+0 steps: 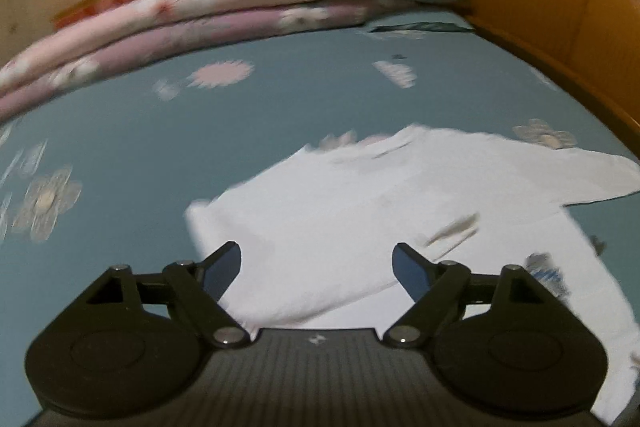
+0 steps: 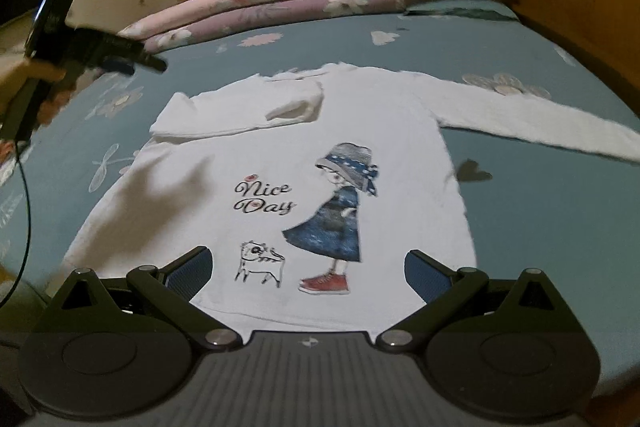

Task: Fold clothes
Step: 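Lay the sleeve on the shirt body and open the left gripper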

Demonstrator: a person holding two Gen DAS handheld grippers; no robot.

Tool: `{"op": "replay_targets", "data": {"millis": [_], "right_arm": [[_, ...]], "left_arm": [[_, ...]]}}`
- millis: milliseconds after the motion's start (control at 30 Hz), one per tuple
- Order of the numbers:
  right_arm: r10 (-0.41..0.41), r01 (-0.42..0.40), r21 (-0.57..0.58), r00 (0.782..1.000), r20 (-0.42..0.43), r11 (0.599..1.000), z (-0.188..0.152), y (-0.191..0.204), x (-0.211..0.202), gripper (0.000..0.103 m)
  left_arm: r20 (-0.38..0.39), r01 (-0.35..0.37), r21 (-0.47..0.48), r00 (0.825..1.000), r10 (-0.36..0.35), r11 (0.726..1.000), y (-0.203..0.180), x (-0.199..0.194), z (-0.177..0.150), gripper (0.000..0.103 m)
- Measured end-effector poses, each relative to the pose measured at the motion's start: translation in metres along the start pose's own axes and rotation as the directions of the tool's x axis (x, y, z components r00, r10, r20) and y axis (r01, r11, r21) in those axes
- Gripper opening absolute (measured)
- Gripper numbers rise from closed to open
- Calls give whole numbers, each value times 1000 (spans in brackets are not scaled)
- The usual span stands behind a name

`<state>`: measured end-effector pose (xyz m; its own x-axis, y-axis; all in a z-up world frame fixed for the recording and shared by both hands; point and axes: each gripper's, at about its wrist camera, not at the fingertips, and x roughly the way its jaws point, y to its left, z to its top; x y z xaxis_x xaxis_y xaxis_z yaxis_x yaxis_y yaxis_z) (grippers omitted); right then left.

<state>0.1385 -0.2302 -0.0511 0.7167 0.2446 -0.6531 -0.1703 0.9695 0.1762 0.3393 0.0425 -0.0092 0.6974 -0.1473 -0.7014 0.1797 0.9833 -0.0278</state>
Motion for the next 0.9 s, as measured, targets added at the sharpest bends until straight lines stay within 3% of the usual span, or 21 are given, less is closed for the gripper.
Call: {"op": "replay_targets", "data": {"millis": [133, 267, 400, 533, 700, 833, 900], "right_arm": [[-12, 7, -52, 995, -97, 999, 10, 15, 28, 103], [-76, 52, -152, 984, -159, 987, 25, 38, 58, 103], [-133, 92, -266, 981, -143, 960, 49, 64, 81, 103], [-155, 109, -338, 981, -113, 935, 76, 84, 115, 103], [-119, 59, -336, 980, -162, 940, 86, 91, 169, 103], [-115, 36, -330, 968, -225, 943, 70, 85, 195, 103], [-65, 8, -267, 976, -207, 964, 64, 72, 193, 103]], "left_arm": [[31, 133, -167, 991, -130, 977, 27, 10, -43, 83], [55, 248, -266, 969, -242, 931, 37, 41, -63, 83], [78, 279, -331, 960, -268, 902, 46, 75, -63, 83], [113, 286, -349, 958, -263, 892, 55, 97, -68, 83], [188, 336, -363, 940, -285, 869, 66, 102, -77, 83], [167, 319, -334, 946, -277, 887, 71, 103, -69, 84], [161, 318, -354, 947, -278, 880, 76, 107, -70, 84]]}}
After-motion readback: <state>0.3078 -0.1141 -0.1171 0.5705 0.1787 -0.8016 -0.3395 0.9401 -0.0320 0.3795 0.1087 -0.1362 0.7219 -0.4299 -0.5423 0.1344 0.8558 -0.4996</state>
